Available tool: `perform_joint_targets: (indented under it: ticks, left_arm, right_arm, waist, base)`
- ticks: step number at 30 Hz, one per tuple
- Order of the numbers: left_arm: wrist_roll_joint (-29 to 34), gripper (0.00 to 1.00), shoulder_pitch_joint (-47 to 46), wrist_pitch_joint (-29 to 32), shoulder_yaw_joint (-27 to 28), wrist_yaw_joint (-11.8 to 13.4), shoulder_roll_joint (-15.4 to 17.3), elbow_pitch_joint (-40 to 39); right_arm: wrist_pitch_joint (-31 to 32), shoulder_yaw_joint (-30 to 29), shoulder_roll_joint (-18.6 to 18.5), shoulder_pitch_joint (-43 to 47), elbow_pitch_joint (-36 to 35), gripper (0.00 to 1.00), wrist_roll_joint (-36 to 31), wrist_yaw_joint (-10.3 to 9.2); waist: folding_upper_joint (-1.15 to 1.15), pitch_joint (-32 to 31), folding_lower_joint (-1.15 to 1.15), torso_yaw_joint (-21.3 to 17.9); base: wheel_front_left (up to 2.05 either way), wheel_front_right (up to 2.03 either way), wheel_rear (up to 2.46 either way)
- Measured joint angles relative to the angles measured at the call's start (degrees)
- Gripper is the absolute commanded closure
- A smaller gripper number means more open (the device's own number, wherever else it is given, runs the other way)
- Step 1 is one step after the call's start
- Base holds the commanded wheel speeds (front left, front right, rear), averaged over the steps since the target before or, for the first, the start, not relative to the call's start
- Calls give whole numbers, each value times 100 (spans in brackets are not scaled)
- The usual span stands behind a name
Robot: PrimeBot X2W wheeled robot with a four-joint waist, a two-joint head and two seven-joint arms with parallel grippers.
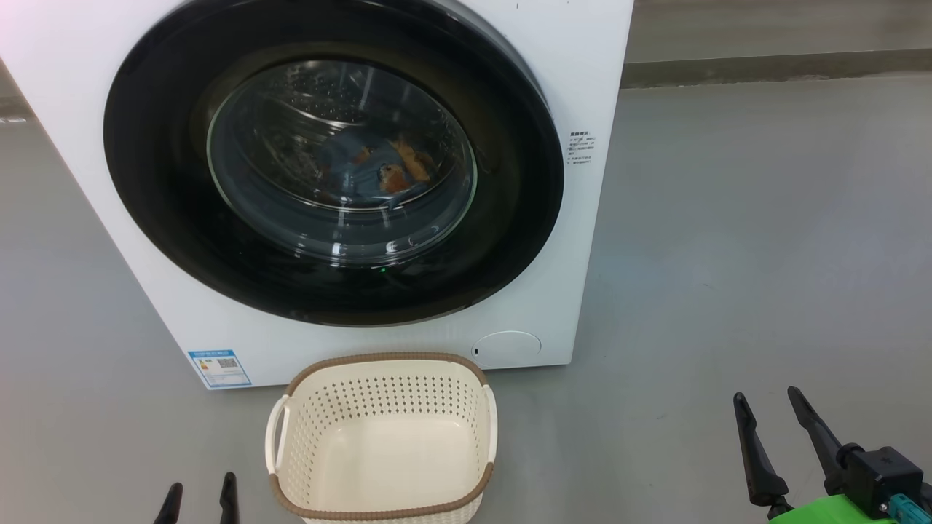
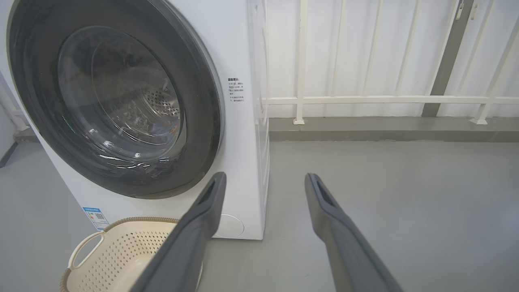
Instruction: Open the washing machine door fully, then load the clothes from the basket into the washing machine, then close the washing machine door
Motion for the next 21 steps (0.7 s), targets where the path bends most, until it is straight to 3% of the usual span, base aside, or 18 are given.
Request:
perform_joint_targets:
  ticks: [2, 3, 12, 21]
  left_arm:
    - [40, 0, 0, 0, 22, 0, 1, -8]
    - [45, 100, 0, 0, 31, 0, 1, -22]
    - [-14, 100, 114, 44, -24, 1, -237, 432]
    - [-514, 100, 114, 177, -3, 1, -235, 438]
  right_arm:
    - [0, 0, 0, 0, 0, 0, 0, 0]
    - [0, 0, 1, 0, 1, 100, 0, 0]
    - [34, 0, 125, 204, 560, 100, 32, 2]
    - [191, -7, 124, 207, 570, 100, 648, 2]
  waist:
    - [0, 1, 0, 0]
    - [0, 3, 0, 0]
    - [0, 8, 0, -1]
    - [0, 31, 1, -19]
  base:
    - [0, 0, 0]
    - [0, 0, 0]
    - [0, 0, 0]
    - [0, 0, 0]
